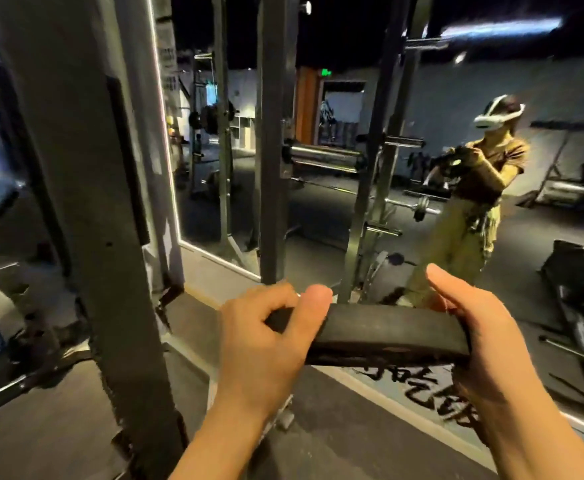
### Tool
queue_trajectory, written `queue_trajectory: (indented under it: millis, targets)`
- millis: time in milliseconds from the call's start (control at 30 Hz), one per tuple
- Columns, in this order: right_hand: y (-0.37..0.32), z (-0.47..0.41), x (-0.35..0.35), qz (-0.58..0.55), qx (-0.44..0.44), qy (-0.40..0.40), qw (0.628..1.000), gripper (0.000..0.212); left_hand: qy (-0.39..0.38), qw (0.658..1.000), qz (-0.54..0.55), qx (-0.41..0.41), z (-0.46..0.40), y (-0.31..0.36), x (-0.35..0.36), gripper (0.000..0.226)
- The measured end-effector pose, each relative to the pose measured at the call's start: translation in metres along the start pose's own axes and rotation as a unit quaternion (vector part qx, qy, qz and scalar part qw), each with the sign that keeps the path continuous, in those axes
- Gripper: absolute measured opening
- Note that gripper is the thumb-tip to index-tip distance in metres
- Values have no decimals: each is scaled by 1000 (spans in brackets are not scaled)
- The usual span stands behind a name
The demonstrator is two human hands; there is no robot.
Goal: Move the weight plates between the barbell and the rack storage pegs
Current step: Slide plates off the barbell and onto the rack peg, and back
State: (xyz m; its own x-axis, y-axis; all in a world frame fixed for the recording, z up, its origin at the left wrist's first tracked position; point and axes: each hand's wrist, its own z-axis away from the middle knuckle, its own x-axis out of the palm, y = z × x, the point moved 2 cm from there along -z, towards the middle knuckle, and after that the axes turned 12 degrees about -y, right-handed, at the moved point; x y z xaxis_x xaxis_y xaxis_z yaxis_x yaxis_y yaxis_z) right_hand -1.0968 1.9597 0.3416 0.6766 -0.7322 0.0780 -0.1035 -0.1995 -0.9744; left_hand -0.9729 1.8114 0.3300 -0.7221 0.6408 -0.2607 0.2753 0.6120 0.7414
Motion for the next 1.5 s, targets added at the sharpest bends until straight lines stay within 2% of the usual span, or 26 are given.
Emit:
queue_trajectory:
  millis: [67,167,233,400,467,567,633,700,733,767,867,933,1000,1100,1167,1300,1400,1500]
  targets:
    - [-1,-32,-1,-6,-7,16,1000,59,8,1000,-15,22,-38,-15,6,55]
    - [3,-71,-13,-56,-5,58,997,32,1,998,-27,51,-93,-28,25,58]
    - [5,-93,-30,-100,-9,80,992,25,-14,997,-41,62,-122,-31,42,58]
    - [6,-163,-80,-154,-16,83,984,26,-67,990,-87,85,-185,-47,91,76]
    - [8,-204,-101,-168,-29,59,984,28,-56,980,-162,96,-213,-53,110,65]
    - [15,-271,-133,-207,-19,17,978,22,-54,943,-306,120,-257,-56,138,60]
    - [18,-314,-145,-250,5,-22,968,22,-52,931,-348,97,-288,-55,152,61]
    - [16,-353,-150,-285,21,-67,956,23,-27,929,-366,51,-321,-54,165,73]
    - [13,-372,-152,-295,24,-83,952,33,-16,921,-387,35,-336,-52,170,76]
    - [12,-390,-151,-303,28,-97,948,42,-4,908,-419,24,-349,-51,173,78]
    - [15,-438,-146,-280,25,-147,948,48,19,858,-514,-19,-382,-57,177,80]
    - [19,-466,-140,-266,37,-170,948,51,29,845,-532,-51,-397,-65,175,84]
    - [20,-488,-135,-272,53,-188,942,46,37,844,-531,-61,-407,-73,175,84]
    - [22,-513,-134,-251,36,-219,942,37,60,865,-490,-87,-417,-78,173,81]
    - [24,-520,-133,-231,12,-238,943,41,66,871,-472,-119,-423,-78,174,84]
    - [24,-535,-122,-212,0,-251,944,52,55,861,-470,-186,-433,-76,173,89]
    - [24,-547,-108,-177,-9,-257,950,38,50,829,-519,-201,-437,-72,182,75]
    - [35,-552,-103,-202,-18,-247,948,29,47,791,-590,-155,-438,-69,193,69]
